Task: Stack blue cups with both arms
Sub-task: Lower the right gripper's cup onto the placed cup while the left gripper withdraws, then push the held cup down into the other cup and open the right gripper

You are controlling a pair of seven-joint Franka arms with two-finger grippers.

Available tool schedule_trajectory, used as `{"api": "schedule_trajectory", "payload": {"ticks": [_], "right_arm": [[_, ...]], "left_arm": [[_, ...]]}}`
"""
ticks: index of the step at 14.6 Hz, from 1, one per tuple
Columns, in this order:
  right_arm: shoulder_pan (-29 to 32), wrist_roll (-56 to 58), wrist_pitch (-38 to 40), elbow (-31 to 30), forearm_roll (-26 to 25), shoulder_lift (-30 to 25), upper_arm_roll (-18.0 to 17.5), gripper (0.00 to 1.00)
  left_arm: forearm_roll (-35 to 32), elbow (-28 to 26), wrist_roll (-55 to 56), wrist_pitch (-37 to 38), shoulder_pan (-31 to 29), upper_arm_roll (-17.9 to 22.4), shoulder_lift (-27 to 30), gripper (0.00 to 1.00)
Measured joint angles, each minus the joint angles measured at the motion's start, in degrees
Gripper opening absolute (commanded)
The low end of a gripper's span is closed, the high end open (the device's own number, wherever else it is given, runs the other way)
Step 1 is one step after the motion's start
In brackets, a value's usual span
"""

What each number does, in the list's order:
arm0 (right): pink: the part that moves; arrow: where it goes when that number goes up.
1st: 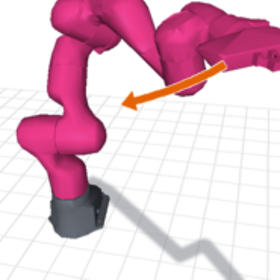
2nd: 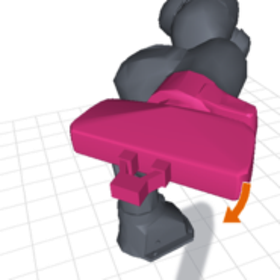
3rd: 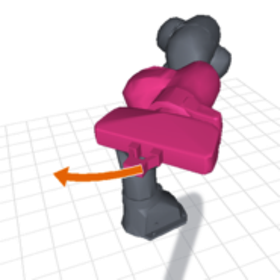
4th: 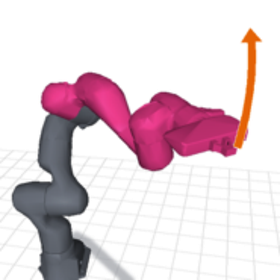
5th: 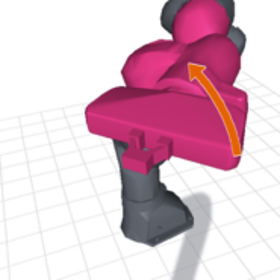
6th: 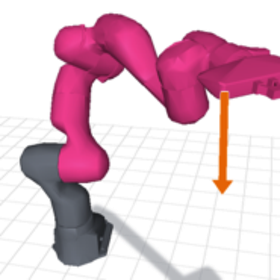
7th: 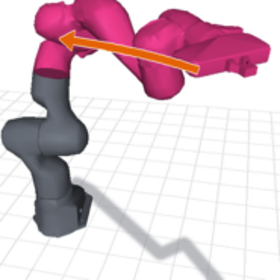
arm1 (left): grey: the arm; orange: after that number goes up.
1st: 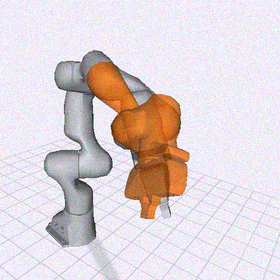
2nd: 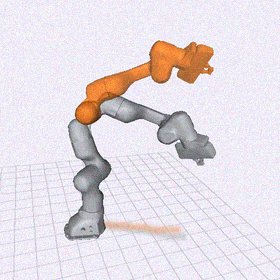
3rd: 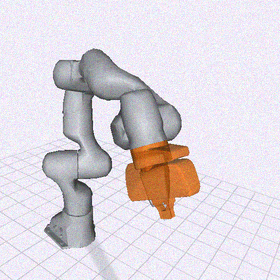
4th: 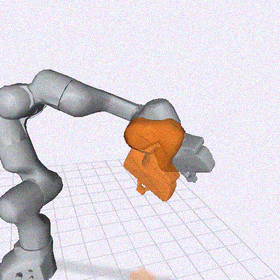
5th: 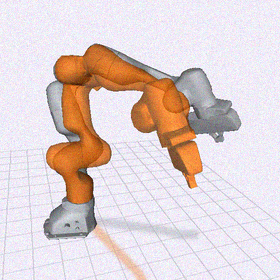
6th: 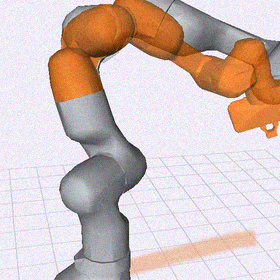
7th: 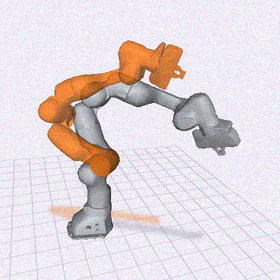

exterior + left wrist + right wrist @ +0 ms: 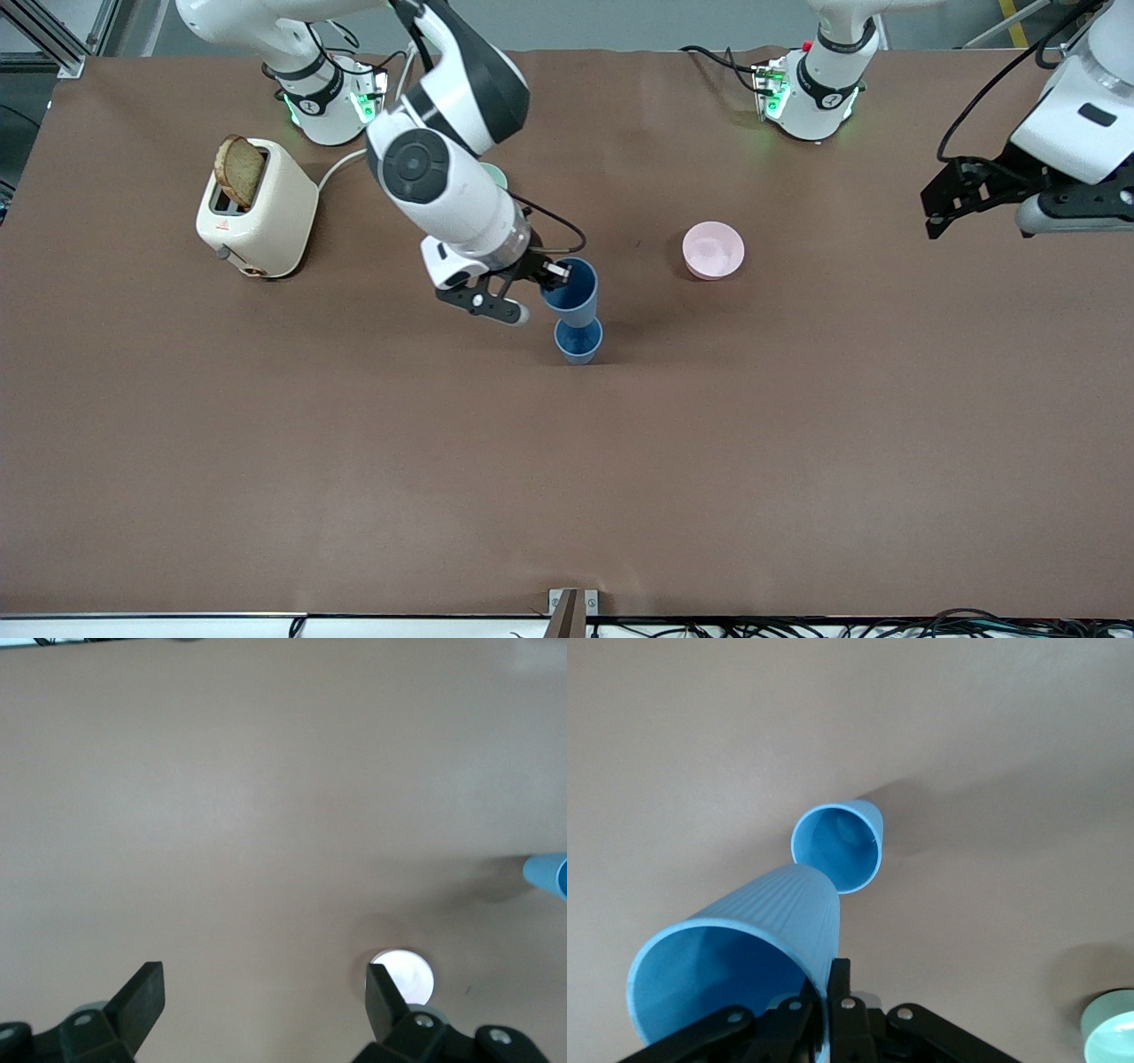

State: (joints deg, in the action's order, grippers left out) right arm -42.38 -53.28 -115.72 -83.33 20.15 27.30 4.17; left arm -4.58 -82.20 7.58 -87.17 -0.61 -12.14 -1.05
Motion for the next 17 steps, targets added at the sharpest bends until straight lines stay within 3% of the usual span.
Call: {"api": "schedule_trajectory", "payload": {"ticks": [3, 8, 17], "right_arm": [[-0.65, -0.12, -2.83, -0.81, 0.00, 1.60, 0.09, 0.02], [-0.63, -0.13, -4.71, -2.31, -0.02, 2.48, 0.71, 0.03], [-0.49, -0.12, -7.11, -2.75, -0.05, 4.98, 1.20, 0.05]], "left_arm": [[1.60, -3.51, -3.55, 0.56, 0.98, 4.34, 2.66, 1.00], [1.64, -6.91, -3.36, 0.56, 0.30, 4.49, 5.30, 1.00], [1.77, -7.26, -3.93, 2.10, -0.36, 4.01, 5.62, 1.00]]}}
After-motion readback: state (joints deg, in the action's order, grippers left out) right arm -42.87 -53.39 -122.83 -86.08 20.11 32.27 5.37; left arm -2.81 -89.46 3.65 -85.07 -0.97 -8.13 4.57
